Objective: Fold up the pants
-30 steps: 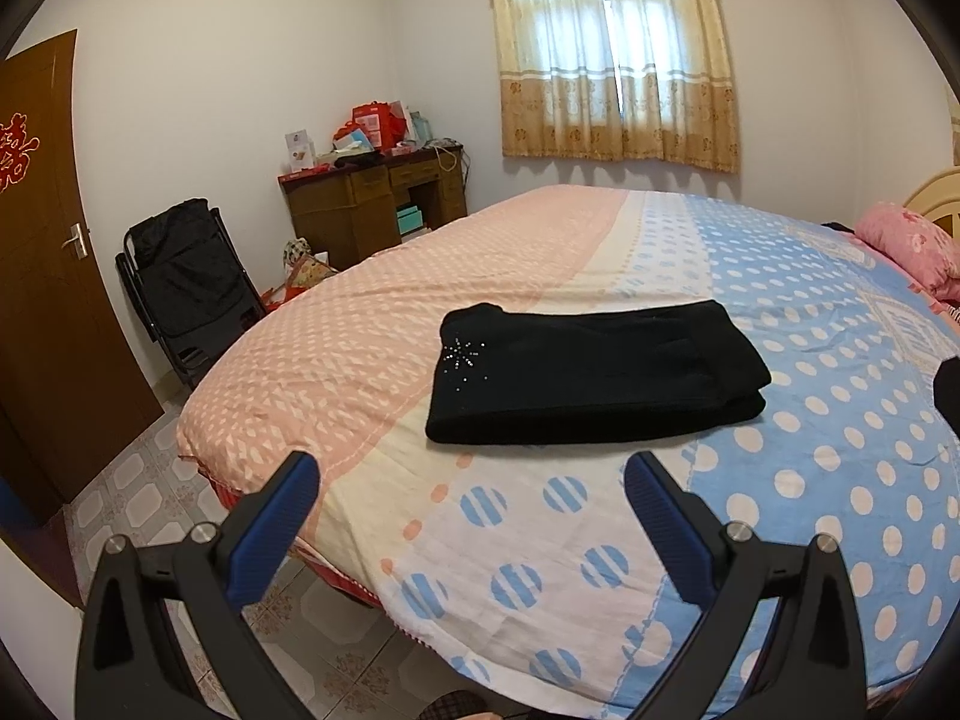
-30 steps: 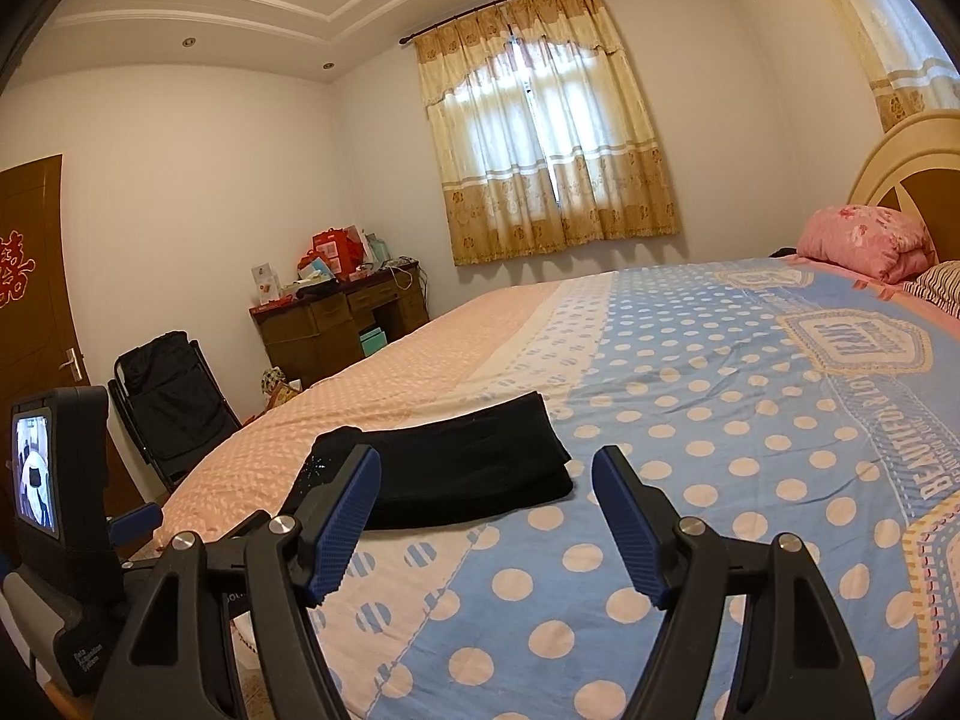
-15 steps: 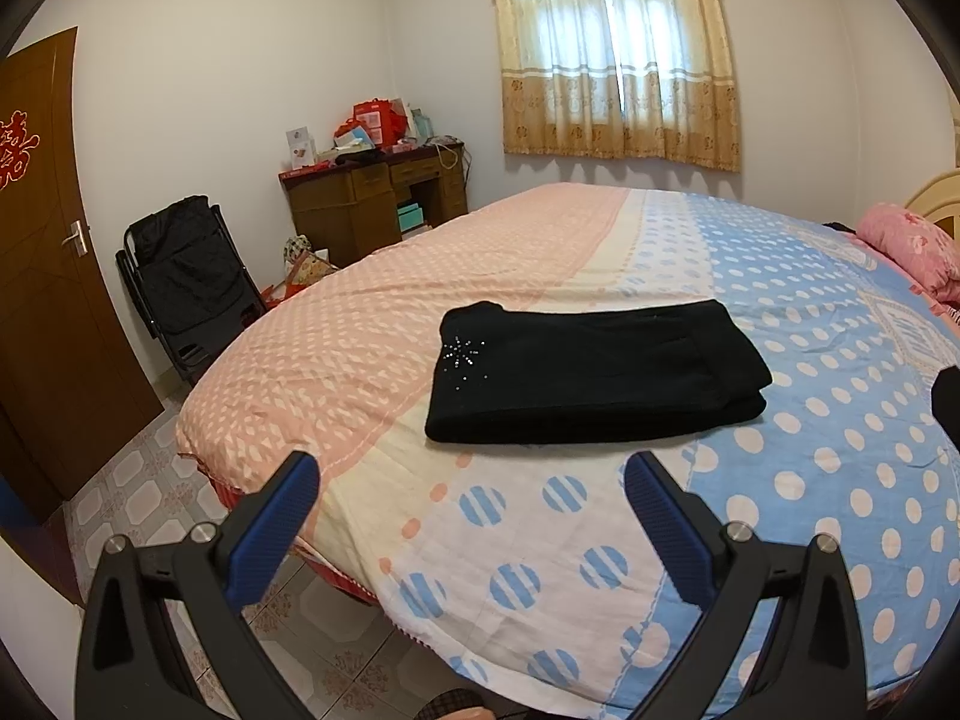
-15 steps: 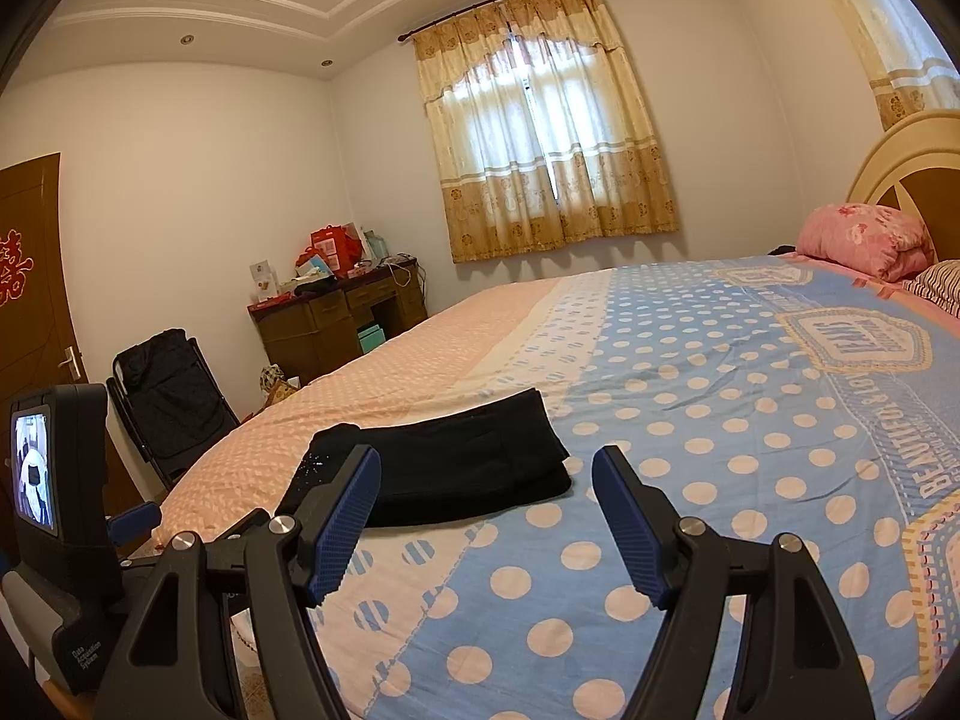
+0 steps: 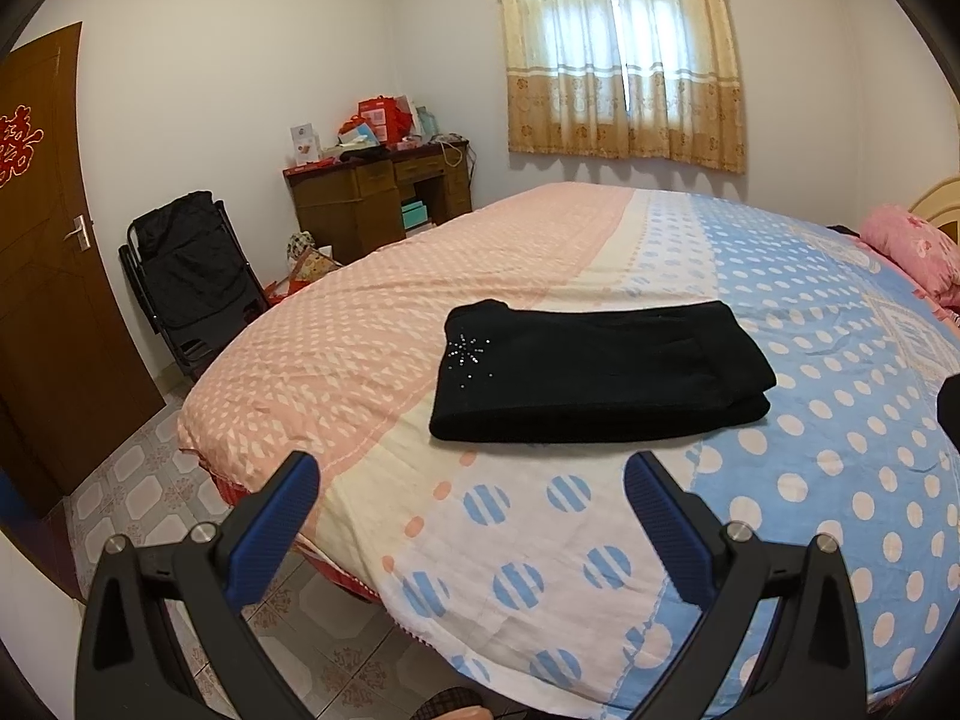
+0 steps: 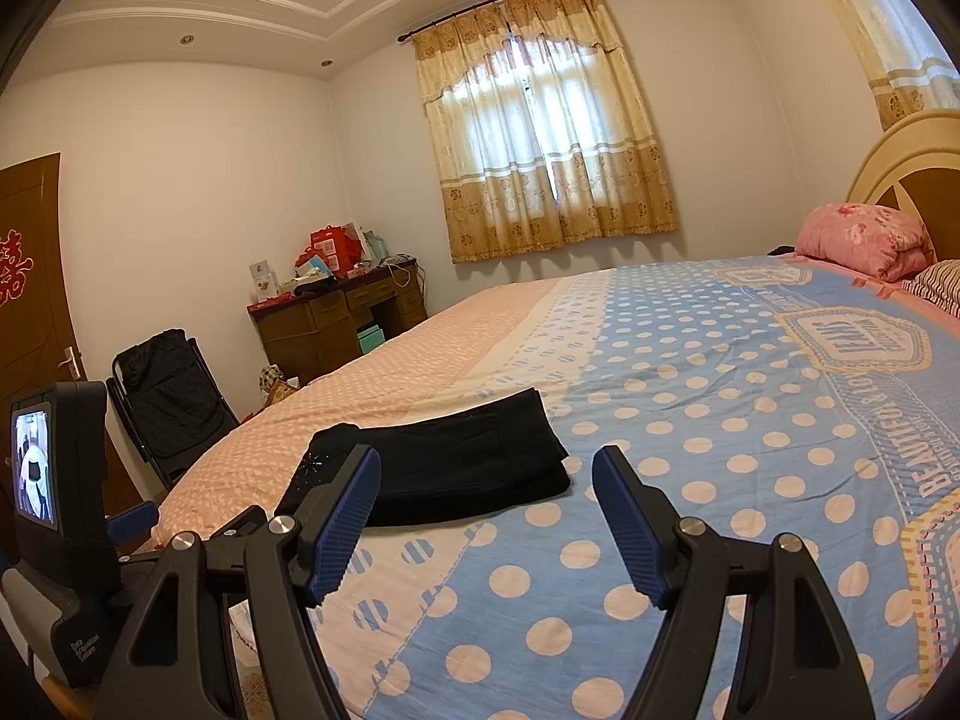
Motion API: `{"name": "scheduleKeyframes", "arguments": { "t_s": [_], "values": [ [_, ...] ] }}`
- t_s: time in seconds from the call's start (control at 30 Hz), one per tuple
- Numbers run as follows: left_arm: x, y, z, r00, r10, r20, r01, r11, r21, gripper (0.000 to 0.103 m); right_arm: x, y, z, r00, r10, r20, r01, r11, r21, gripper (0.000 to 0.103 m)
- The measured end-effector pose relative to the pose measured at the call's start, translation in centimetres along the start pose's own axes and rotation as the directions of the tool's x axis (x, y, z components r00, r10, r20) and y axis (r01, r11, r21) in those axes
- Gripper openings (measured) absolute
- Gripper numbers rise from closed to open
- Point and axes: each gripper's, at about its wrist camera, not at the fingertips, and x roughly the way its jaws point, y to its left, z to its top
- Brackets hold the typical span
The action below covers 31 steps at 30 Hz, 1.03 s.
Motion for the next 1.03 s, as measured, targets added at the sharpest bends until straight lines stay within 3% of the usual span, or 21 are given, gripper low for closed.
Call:
{"name": "scheduleKeyframes", "arguments": {
  "t_s": [0.3, 1.03],
  "values": [
    [0.2, 0.3, 0.2, 1.0, 0.016, -0.011, -0.016, 1.0, -0.012, 0.103, 0.0, -0.2, -0.1, 1.0, -0.002, -0.002, 0.002, 1.0, 0.002, 0.075],
    [0.5, -0.5, 1.1, 0.999, -0.028, -0.021, 0.028, 1.0, 0.002, 0.103, -0.6, -0.6, -0.1, 0.999, -0.034, 0.006, 0.034, 0.999, 0.022, 0.075]
  ]
}}
